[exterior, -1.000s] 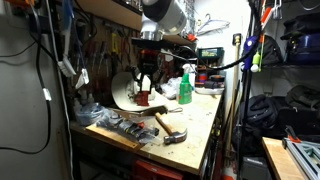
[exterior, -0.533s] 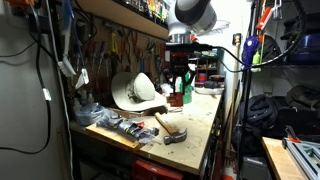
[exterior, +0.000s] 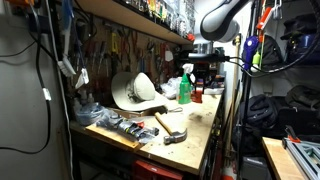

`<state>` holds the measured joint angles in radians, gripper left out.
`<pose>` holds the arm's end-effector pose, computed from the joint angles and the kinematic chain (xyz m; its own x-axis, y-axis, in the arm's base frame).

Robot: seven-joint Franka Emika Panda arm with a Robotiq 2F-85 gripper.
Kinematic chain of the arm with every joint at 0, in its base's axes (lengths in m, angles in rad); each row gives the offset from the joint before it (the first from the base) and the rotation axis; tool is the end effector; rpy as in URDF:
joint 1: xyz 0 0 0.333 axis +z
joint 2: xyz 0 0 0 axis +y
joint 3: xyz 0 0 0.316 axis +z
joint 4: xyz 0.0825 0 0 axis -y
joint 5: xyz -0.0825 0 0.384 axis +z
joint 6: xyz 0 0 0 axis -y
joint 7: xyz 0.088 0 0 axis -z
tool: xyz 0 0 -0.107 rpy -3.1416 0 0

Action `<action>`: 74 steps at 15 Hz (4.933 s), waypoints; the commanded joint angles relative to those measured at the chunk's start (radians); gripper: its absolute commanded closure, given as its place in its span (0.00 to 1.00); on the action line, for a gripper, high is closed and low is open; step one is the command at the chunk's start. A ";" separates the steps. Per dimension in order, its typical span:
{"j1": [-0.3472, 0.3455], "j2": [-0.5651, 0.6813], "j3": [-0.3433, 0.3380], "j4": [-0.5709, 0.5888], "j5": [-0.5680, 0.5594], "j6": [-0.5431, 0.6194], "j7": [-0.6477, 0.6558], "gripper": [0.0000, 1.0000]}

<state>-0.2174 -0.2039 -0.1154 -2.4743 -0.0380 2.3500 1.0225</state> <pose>0.4346 -0.1507 0.3747 0.2385 -0.9701 0.0458 -0.9684 -0.2412 -0.0639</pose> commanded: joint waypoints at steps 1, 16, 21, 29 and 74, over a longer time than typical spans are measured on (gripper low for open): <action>-0.091 0.016 -0.040 -0.047 -0.089 0.089 0.083 0.91; -0.176 0.096 -0.128 -0.023 -0.214 0.256 0.115 0.66; -0.205 0.197 -0.185 0.062 -0.168 0.333 0.101 0.91; -0.266 0.433 -0.196 0.250 0.236 0.533 -0.176 0.91; -0.244 -0.070 -0.237 0.063 0.484 0.262 -1.153 0.00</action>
<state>-0.5198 -0.1245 -0.3139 -2.3017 0.5154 2.6532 -0.0600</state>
